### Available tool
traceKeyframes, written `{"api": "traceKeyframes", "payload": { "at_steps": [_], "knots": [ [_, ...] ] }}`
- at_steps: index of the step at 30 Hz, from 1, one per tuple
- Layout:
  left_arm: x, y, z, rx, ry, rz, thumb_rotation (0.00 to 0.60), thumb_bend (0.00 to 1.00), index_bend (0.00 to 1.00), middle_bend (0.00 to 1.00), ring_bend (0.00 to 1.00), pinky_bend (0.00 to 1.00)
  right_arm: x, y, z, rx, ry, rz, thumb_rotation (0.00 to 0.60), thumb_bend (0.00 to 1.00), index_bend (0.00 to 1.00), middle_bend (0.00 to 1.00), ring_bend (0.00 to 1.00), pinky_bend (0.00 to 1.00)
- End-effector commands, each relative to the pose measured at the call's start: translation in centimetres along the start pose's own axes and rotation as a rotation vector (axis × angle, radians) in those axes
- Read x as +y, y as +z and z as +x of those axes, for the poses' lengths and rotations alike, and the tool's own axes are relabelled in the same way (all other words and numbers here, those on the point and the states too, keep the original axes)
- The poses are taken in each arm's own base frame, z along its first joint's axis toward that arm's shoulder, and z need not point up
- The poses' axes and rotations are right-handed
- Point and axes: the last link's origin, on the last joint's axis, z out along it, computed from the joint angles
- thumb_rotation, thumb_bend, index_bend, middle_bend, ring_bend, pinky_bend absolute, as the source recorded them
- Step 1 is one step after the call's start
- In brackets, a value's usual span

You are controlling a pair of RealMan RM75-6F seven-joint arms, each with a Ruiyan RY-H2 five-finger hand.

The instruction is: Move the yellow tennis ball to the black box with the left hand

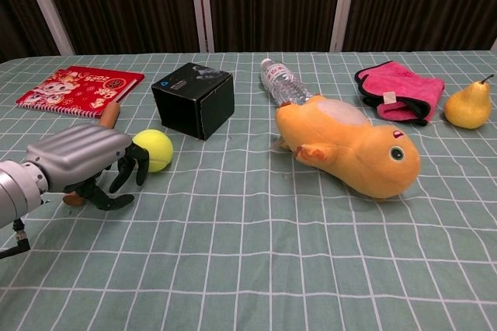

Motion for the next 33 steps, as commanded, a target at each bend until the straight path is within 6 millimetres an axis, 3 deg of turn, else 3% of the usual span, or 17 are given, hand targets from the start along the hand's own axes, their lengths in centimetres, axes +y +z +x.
{"api": "traceKeyframes", "payload": {
  "at_steps": [1, 8, 26, 33],
  "knots": [
    [-0.1, 0.3, -0.2, -0.005, 0.004, 0.011, 0.6, 0.31, 0.37, 0.53, 0.3, 0.34, 0.0, 0.0, 0.0, 0.0, -0.001, 0.0, 0.6, 0.44, 0.0, 0.0, 0.0, 0.0],
    [0.0, 0.9, 0.0, 0.019, -0.013, 0.016, 0.6, 0.31, 0.29, 0.37, 0.22, 0.28, -0.1, 0.0, -0.1, -0.012, 0.0, 0.002, 0.6, 0.44, 0.0, 0.0, 0.0, 0.0],
    [0.2, 3.1, 1.4, 0.046, 0.005, -0.009, 0.6, 0.31, 0.28, 0.36, 0.21, 0.26, -0.1, -0.4, 0.3, 0.016, -0.004, 0.006, 0.6, 0.44, 0.0, 0.0, 0.0, 0.0],
    [-1.2, 3.3, 2.4, 0.05, 0.053, 0.014, 0.6, 0.31, 0.28, 0.35, 0.21, 0.26, 0.3, -0.1, 0.5, 0.032, 0.001, -0.006, 0.6, 0.44, 0.0, 0.0, 0.0, 0.0]
  ]
}}
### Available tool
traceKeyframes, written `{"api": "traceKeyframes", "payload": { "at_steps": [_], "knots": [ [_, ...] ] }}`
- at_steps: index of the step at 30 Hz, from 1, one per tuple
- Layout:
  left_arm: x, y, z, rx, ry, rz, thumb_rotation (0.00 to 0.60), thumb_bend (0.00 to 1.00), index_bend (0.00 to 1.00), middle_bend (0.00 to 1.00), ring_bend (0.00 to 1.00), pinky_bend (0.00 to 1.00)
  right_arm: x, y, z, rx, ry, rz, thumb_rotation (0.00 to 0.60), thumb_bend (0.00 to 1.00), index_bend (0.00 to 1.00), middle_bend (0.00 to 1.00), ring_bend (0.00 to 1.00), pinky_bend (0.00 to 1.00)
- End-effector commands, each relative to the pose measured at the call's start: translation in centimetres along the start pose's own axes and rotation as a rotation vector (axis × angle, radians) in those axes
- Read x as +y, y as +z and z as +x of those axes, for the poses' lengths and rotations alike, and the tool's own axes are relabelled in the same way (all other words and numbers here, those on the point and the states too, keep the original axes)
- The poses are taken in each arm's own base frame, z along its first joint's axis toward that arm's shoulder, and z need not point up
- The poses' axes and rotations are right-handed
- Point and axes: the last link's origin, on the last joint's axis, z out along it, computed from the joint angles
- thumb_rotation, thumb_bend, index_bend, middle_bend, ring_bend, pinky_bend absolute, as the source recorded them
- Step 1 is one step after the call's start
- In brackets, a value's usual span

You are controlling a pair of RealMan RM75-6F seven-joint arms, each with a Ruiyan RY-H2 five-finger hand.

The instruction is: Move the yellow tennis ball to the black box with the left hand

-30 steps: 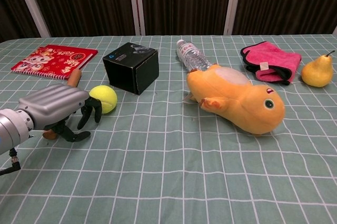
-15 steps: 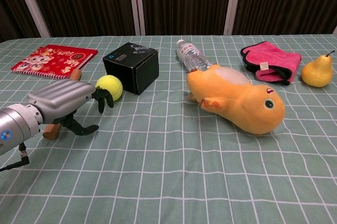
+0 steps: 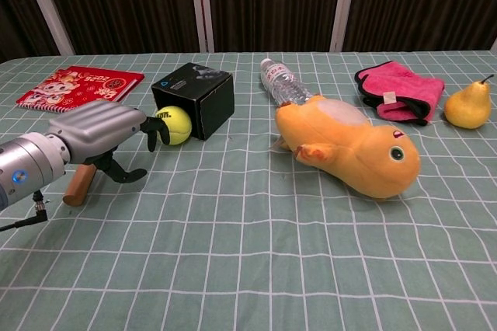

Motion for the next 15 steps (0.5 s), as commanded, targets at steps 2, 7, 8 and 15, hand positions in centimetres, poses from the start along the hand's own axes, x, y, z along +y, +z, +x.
{"api": "traceKeyframes", "payload": {
  "at_steps": [2, 7, 8, 15],
  "knots": [
    [-1.0, 0.4, 0.7, 0.0, 0.011, 0.027, 0.6, 0.31, 0.28, 0.35, 0.21, 0.26, -0.1, 0.1, 0.0, 0.002, -0.001, 0.001, 0.6, 0.44, 0.0, 0.0, 0.0, 0.0],
    [-1.4, 1.3, 0.8, -0.018, 0.023, 0.041, 0.6, 0.31, 0.28, 0.35, 0.21, 0.23, -0.3, 0.1, 0.0, 0.001, 0.001, 0.01, 0.6, 0.44, 0.0, 0.0, 0.0, 0.0],
    [-1.3, 1.5, 0.8, -0.019, 0.024, 0.041, 0.6, 0.31, 0.28, 0.35, 0.2, 0.21, -0.3, 0.1, 0.0, 0.002, 0.003, 0.011, 0.6, 0.44, 0.0, 0.0, 0.0, 0.0],
    [-0.4, 3.1, 0.3, -0.057, 0.022, 0.02, 0.6, 0.31, 0.26, 0.3, 0.15, 0.15, -0.9, -0.2, 0.0, 0.004, 0.01, 0.037, 0.6, 0.44, 0.0, 0.0, 0.0, 0.0]
  ]
}}
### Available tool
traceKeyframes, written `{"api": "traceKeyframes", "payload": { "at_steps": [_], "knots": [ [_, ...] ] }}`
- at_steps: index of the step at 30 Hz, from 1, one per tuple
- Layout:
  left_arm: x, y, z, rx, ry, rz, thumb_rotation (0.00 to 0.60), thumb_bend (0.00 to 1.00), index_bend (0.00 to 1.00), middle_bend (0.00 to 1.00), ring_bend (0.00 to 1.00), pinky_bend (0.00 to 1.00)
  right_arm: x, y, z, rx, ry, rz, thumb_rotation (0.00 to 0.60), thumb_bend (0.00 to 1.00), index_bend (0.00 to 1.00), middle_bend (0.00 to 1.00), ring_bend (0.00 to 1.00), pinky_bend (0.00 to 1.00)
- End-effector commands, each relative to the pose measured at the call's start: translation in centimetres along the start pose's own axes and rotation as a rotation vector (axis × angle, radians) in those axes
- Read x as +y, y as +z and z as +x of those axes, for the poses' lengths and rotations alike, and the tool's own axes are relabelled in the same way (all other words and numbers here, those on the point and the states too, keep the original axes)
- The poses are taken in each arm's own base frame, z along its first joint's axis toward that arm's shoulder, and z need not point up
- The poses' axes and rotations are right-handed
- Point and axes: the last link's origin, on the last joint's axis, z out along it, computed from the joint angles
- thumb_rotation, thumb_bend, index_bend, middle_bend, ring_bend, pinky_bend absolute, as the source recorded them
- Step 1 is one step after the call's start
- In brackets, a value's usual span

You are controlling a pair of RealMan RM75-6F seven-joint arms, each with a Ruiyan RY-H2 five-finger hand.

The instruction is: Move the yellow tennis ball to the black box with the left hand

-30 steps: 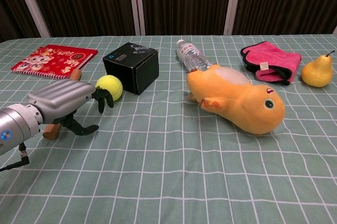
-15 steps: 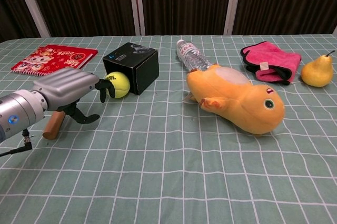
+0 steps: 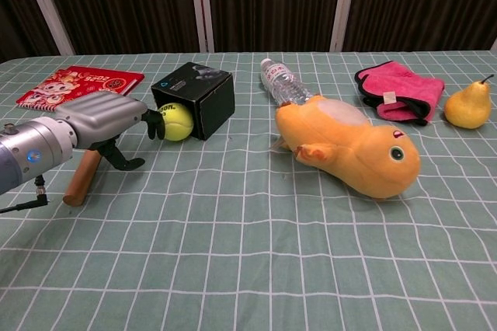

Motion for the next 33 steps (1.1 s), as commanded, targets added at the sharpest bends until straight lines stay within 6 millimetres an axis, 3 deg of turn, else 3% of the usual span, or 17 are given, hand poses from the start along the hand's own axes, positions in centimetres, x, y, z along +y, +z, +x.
{"api": "traceKeyframes", "payload": {
  "at_steps": [1, 7, 12, 19, 24, 29, 33],
  "knots": [
    [0.7, 0.9, 0.0, -0.01, 0.0, -0.012, 0.6, 0.31, 0.26, 0.29, 0.14, 0.15, -0.2, -0.2, 0.0, 0.0, 0.0, 0.009, 0.6, 0.44, 0.0, 0.0, 0.0, 0.0],
    [1.5, 1.5, 0.3, 0.007, 0.009, -0.02, 0.6, 0.31, 0.25, 0.26, 0.09, 0.12, -0.3, -0.3, 0.2, 0.008, 0.003, 0.016, 0.6, 0.44, 0.0, 0.0, 0.0, 0.0],
    [1.7, 1.5, 0.5, 0.032, 0.026, -0.019, 0.6, 0.31, 0.22, 0.19, 0.0, 0.02, -0.4, -0.4, 0.3, 0.008, 0.004, 0.021, 0.6, 0.44, 0.0, 0.0, 0.0, 0.0],
    [1.1, 1.5, 0.5, 0.066, 0.061, 0.021, 0.6, 0.28, 0.1, 0.05, 0.0, 0.0, -0.5, -0.5, 0.5, 0.011, 0.014, 0.03, 0.6, 0.44, 0.0, 0.0, 0.0, 0.0],
    [1.1, 1.1, 0.6, 0.062, 0.055, 0.021, 0.6, 0.27, 0.07, 0.03, 0.0, 0.0, -0.6, -0.7, 0.6, 0.016, 0.016, 0.039, 0.6, 0.44, 0.0, 0.0, 0.0, 0.0],
    [1.1, -2.3, 0.8, 0.027, 0.025, -0.049, 0.6, 0.22, 0.06, 0.05, 0.0, 0.0, -0.6, -0.9, 0.6, 0.019, 0.017, 0.038, 0.6, 0.44, 0.0, 0.0, 0.0, 0.0],
    [0.0, -8.2, 2.0, 0.032, 0.002, -0.104, 0.6, 0.19, 0.06, 0.1, 0.0, 0.0, -0.6, -1.1, 0.6, 0.013, 0.016, 0.041, 0.6, 0.44, 0.0, 0.0, 0.0, 0.0]
  ]
}}
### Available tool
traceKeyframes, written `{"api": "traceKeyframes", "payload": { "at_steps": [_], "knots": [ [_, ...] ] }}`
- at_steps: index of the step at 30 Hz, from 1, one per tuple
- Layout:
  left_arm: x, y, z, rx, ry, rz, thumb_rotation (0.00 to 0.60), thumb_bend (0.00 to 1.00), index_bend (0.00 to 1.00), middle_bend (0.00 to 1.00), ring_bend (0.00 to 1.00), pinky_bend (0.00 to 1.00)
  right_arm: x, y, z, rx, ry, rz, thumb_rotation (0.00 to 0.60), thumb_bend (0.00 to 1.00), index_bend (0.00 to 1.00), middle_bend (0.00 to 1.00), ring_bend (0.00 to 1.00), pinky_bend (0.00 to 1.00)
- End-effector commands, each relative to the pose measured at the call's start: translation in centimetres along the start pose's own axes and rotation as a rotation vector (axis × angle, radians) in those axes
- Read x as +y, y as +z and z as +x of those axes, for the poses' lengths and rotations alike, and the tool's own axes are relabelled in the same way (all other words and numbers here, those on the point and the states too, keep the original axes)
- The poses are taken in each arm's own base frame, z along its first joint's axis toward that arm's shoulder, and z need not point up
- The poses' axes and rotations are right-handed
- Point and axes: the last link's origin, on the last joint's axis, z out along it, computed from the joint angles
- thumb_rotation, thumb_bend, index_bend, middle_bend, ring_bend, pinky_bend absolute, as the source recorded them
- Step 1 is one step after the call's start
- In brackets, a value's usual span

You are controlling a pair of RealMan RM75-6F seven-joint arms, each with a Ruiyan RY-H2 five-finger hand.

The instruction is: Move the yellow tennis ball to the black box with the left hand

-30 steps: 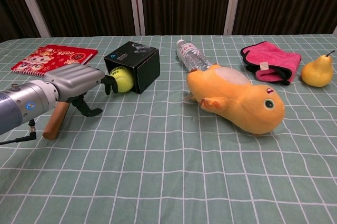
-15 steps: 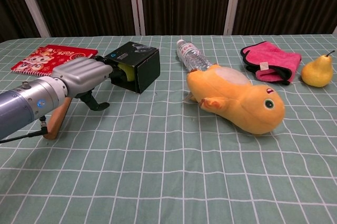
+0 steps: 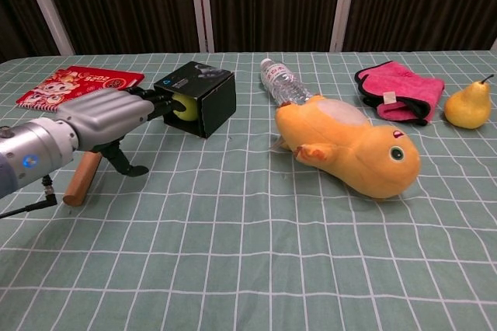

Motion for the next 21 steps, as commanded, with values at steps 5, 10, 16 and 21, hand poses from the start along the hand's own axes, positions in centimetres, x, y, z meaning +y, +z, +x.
{"api": "traceKeyframes", "payload": {
  "at_steps": [5, 10, 16, 21],
  "knots": [
    [-2.4, -15.1, 3.4, 0.048, -0.085, -0.08, 0.6, 0.12, 0.04, 0.09, 0.0, 0.0, -0.4, -0.1, -0.2, -0.007, 0.002, 0.02, 0.6, 0.44, 0.0, 0.0, 0.0, 0.0],
    [-4.5, -22.4, 4.0, 0.121, -0.134, -0.027, 0.6, 0.09, 0.01, 0.06, 0.0, 0.0, -0.7, -0.1, -0.7, -0.022, -0.002, 0.029, 0.6, 0.44, 0.0, 0.0, 0.0, 0.0],
    [-6.7, -26.7, 2.8, 0.245, -0.122, 0.072, 0.6, 0.09, 0.0, 0.01, 0.0, 0.0, -0.6, 0.1, -1.1, -0.026, -0.024, 0.016, 0.6, 0.44, 0.0, 0.0, 0.0, 0.0],
    [-6.9, -26.6, 2.5, 0.291, -0.123, 0.06, 0.6, 0.09, 0.0, 0.0, 0.0, 0.0, -0.7, 0.2, -0.9, -0.012, -0.025, 0.011, 0.6, 0.44, 0.0, 0.0, 0.0, 0.0]
  ]
}}
